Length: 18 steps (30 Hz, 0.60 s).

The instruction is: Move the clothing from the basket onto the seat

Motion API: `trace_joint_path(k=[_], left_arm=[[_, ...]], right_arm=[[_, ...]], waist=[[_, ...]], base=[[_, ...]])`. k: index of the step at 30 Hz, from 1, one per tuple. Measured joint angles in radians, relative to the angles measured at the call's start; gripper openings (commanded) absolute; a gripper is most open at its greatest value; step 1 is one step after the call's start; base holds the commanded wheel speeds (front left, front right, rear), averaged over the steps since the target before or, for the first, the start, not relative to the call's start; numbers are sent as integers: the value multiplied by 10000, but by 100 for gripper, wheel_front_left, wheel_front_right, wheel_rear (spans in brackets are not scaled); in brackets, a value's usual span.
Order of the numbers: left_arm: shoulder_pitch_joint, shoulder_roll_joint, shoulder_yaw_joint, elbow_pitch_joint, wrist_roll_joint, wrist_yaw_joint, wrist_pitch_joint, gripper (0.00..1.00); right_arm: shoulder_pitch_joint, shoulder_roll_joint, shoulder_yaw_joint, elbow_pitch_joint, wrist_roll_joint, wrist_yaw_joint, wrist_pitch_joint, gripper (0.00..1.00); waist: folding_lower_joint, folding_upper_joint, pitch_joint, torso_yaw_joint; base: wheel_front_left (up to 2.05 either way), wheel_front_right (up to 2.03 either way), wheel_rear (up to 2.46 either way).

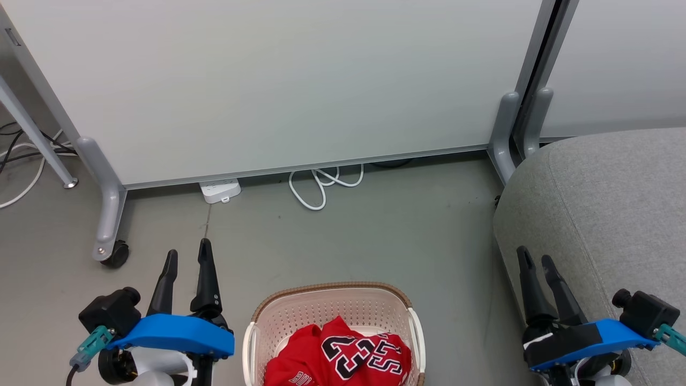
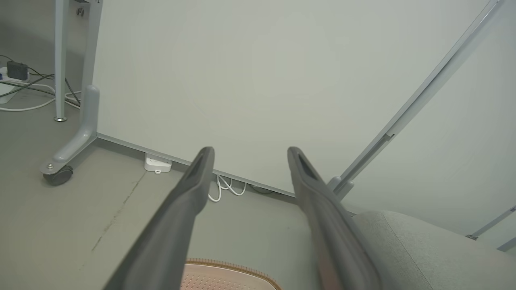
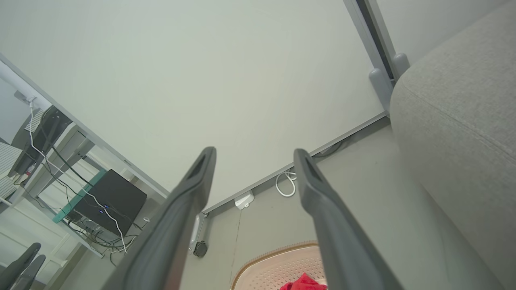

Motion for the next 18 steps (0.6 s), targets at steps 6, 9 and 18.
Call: trace_joint_path(k=[6,9,18], left_arm=[[-45,13,-96,23,669,46,-173,100],[-55,35,-146,35,1012,58,-251,100],[-64,63,-357,40,2128,132,-516,100]], right_arm=[[-6,0,79,23,-662,0,-173,100],[-8,0,94,35,-1011,0,-244,100],[-30,2,173,50,-2153,2,-518,100]], waist=[[0,0,8,4],[0,0,9,5],[0,0,33,14]], base=[[0,0,0],[0,0,0],[0,0,0]])
